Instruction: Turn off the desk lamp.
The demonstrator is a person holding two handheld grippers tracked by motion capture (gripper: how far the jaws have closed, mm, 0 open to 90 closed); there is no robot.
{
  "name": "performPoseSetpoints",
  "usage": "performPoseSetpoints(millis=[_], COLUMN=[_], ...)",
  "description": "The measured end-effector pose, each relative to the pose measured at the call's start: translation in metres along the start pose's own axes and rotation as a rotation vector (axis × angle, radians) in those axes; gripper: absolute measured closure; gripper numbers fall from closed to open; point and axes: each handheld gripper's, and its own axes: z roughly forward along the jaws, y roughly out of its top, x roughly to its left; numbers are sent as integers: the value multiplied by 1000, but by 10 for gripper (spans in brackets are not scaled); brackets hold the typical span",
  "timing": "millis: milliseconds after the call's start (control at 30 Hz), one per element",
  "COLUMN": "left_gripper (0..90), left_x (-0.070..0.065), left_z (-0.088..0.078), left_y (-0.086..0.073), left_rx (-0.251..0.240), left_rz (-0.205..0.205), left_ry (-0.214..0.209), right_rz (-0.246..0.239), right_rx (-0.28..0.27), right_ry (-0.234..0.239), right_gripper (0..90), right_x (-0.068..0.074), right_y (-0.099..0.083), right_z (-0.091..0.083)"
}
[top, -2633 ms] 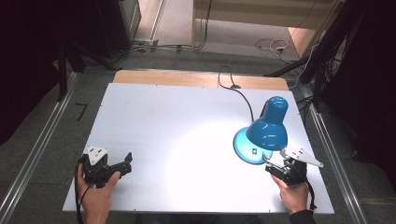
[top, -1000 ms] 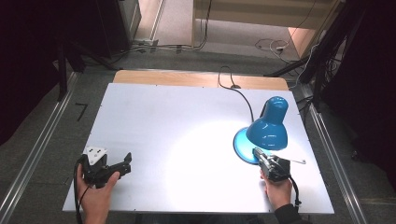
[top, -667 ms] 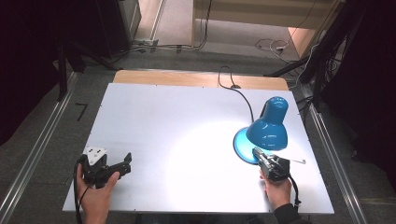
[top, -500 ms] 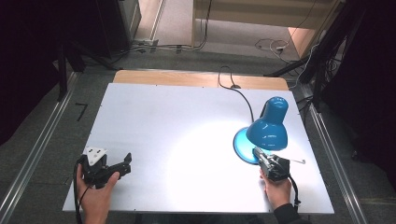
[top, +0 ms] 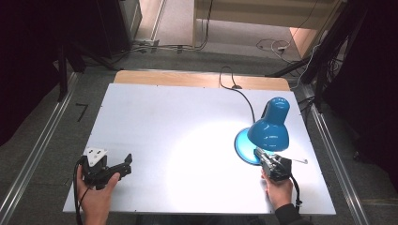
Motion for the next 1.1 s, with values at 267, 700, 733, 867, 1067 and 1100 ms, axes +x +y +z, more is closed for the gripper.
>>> performPoseSetpoints(millis=[267,700,733,867,1067,1100], left_gripper=[21,21,21,21,21,21], left_x=[-1,-1,-1,0,0,-1], left_z=[0,0,0,0,0,0], left_y=[0,0,0,0,0,0], left_rx=[1,1,2,1,-1,-1], left_rz=[3,2,1,2,0,0], left_ry=[0,-2,-2,-2,-3,-3], right_rz=[-8,-11,-11,-3,2,2], right_rx=[-4,-5,-5,-2,-3,-3], right_ry=[-5,1,1,9,8,8], right_gripper=[880,880,880,880,880,880], right_x=[0,0,0,0,0,0], right_y=[0,0,0,1,1,1], right_z=[0,1,1,1,2,2])
